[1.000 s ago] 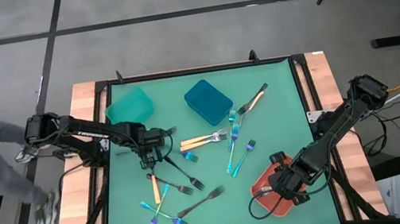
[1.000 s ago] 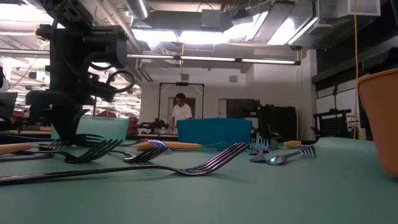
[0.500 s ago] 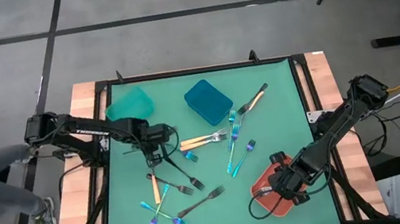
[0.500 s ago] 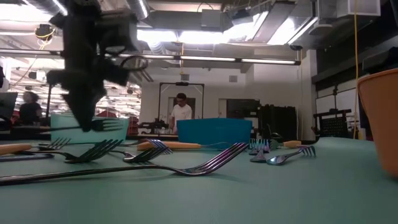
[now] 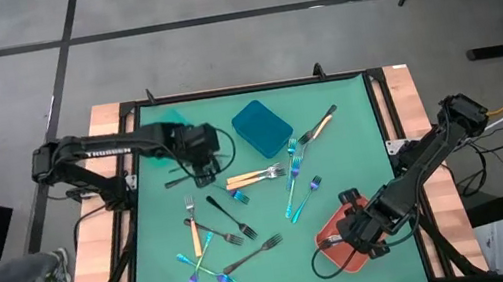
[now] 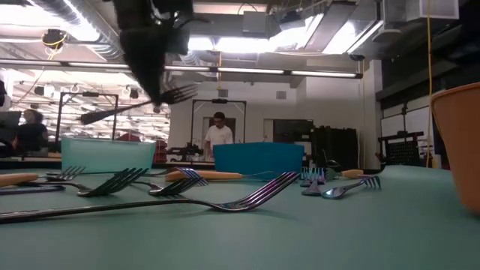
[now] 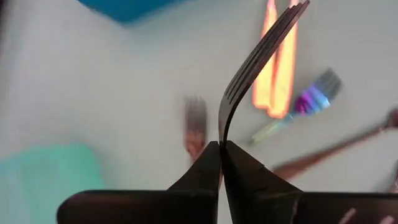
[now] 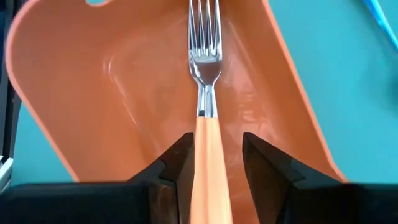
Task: Sort silverware by color (type)
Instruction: Put the black fork into the green bin
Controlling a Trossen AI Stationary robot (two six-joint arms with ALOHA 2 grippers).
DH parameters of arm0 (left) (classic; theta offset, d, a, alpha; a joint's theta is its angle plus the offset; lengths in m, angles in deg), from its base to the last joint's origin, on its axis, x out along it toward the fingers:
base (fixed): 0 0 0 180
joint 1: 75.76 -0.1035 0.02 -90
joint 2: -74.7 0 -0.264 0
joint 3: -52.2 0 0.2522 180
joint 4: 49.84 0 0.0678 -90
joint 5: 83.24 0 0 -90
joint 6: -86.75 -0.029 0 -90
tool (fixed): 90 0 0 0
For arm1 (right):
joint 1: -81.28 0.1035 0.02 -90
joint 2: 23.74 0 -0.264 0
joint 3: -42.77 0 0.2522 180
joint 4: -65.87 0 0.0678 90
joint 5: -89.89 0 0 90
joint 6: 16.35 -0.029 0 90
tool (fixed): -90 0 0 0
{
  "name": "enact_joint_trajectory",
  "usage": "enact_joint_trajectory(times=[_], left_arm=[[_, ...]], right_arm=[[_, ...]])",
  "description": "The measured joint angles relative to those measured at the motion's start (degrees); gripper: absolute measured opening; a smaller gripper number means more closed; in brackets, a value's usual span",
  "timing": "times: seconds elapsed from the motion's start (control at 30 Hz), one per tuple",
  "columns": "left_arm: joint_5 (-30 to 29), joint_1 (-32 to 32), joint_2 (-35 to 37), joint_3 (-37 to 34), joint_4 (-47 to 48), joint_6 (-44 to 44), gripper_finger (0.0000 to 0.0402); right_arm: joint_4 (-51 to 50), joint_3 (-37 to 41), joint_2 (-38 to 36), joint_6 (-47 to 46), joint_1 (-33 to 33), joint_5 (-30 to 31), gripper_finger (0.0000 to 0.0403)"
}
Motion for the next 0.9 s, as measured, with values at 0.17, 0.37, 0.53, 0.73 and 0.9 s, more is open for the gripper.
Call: enact_joint_trajectory(times=[0.17, 0.37, 0.53, 0.73, 0.9], left_arm=[[-2.1, -4.1, 0.0, 4.0, 0.6, -6.3, 0.0003], [-3.8, -10.1, 0.0, 5.4, 0.9, -11.2, 0.0003], [-3.8, -15.3, 0.0, 5.4, 1.2, -15.3, 0.0003], [-3.8, -20.9, 0.0, 5.4, 2.4, -20.7, 0.0003], [-3.8, -24.7, 0.0, 5.4, 3.4, -24.6, 0.0003]], right_arm=[[-0.1, 0.0, 0.0, 0.0, 0.0, 0.0, 0.0124], [-0.1, 0.0, 0.0, 0.0, 0.0, 0.1, 0.0124], [-0.1, 0.0, 0.0, 0.0, 0.0, 0.1, 0.0124], [-0.1, 0.0, 0.0, 0.0, 0.0, 0.1, 0.0124], [-0.1, 0.0, 0.0, 0.0, 0.0, 0.1, 0.0124]])
